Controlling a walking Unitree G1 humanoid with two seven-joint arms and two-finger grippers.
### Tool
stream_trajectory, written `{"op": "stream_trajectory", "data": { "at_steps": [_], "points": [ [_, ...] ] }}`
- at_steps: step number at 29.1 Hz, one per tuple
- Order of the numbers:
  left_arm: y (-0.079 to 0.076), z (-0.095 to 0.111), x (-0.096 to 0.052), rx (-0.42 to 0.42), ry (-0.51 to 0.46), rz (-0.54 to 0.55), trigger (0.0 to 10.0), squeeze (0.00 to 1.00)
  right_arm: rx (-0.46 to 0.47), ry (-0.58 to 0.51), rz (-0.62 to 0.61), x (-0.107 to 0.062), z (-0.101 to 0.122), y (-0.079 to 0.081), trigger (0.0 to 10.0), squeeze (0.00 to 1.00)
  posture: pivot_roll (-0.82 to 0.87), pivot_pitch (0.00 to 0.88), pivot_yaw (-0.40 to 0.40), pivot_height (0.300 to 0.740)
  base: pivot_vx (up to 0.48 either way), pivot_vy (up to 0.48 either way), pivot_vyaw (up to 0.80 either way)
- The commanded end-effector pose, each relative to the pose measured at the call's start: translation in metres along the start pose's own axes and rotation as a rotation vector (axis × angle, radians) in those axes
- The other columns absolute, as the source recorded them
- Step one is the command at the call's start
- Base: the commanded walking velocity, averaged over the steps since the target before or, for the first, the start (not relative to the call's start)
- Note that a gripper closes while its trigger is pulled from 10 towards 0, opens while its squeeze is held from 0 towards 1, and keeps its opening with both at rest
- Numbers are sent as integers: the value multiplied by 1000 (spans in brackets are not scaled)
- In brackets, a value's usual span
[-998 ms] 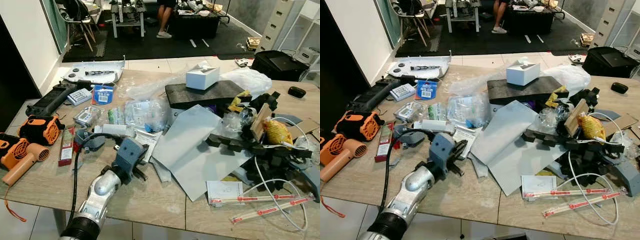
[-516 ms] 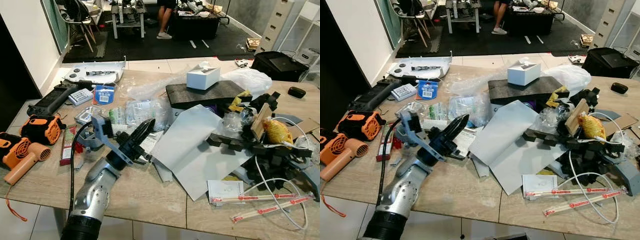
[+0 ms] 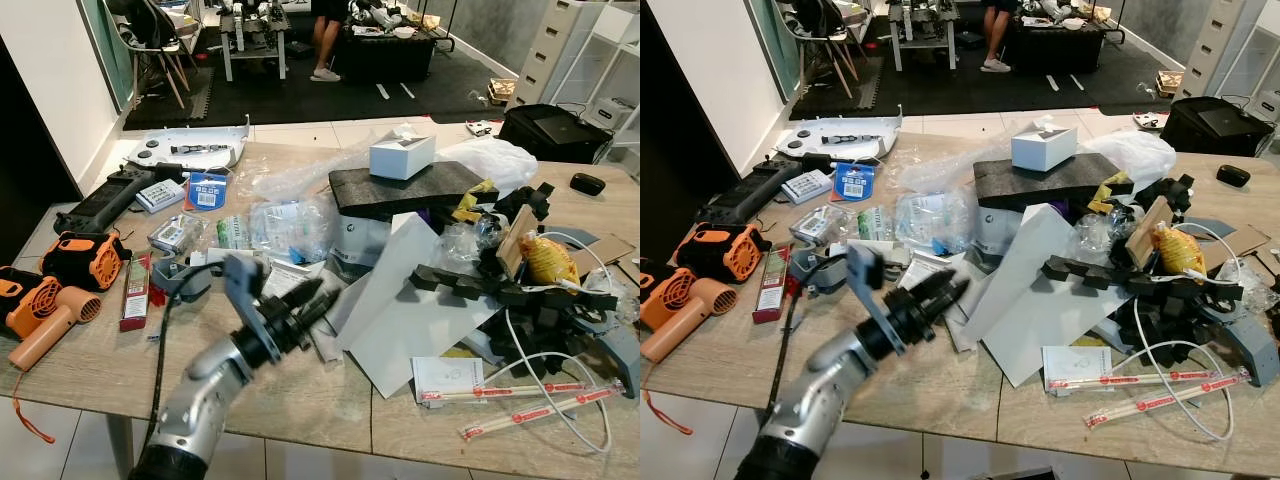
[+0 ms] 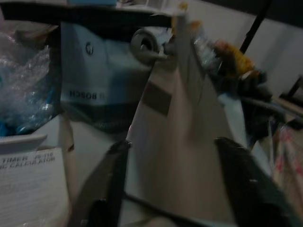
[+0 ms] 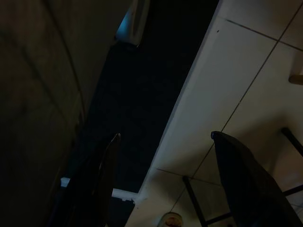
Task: Picking trash to rubbish bin
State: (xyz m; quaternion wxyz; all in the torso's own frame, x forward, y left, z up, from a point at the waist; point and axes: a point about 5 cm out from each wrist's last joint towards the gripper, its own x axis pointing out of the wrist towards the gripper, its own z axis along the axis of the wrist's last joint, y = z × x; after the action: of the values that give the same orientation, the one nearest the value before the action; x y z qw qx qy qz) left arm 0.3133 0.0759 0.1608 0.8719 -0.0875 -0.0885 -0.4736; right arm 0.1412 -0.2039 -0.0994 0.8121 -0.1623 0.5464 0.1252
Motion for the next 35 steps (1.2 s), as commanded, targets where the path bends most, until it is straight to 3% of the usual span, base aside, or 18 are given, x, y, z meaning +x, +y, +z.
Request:
{"op": "stream_trajectory", "data": {
  "at_steps": [1,9,10,11,19,27,28,30,31,35],
  "points": [
    [-2,-9,-5,51,56,-2,10000,1000,14,25,26,0,-10,10,10000,0,-124,202,50,740,0,0,0],
    [-1,-8,-1,61,17,46,10000,1000,18,27,25,0,-11,10,10000,0,-126,201,53,740,0,0,0],
    [-1,-9,0,71,17,58,10000,255,18,25,24,0,-10,9,10000,0,-126,201,53,740,0,0,0],
    [-3,-10,4,74,13,61,10000,0,17,24,24,0,-10,9,10000,0,-125,202,53,740,0,0,0],
    [-24,-22,22,78,-7,65,10000,0,16,25,24,0,-11,9,10000,0,-132,205,55,740,0,0,0],
    [-29,-25,30,81,-49,149,10000,0,22,29,20,0,-13,8,10000,0,-138,203,57,740,0,0,0],
    [-30,-25,31,69,-57,152,3294,0,22,30,19,-1,-13,8,10000,0,-138,203,57,740,0,0,0],
    [-31,-24,32,65,-69,156,3294,0,22,31,20,-1,-13,8,10000,0,-138,203,57,740,0,0,0],
    [-32,-25,33,66,-72,156,0,0,23,31,20,-1,-13,8,10000,0,-138,200,57,740,0,0,0],
    [-33,-24,35,74,-78,163,0,0,25,28,23,0,-12,9,10000,0,-138,200,58,740,0,0,0]
  ]
}}
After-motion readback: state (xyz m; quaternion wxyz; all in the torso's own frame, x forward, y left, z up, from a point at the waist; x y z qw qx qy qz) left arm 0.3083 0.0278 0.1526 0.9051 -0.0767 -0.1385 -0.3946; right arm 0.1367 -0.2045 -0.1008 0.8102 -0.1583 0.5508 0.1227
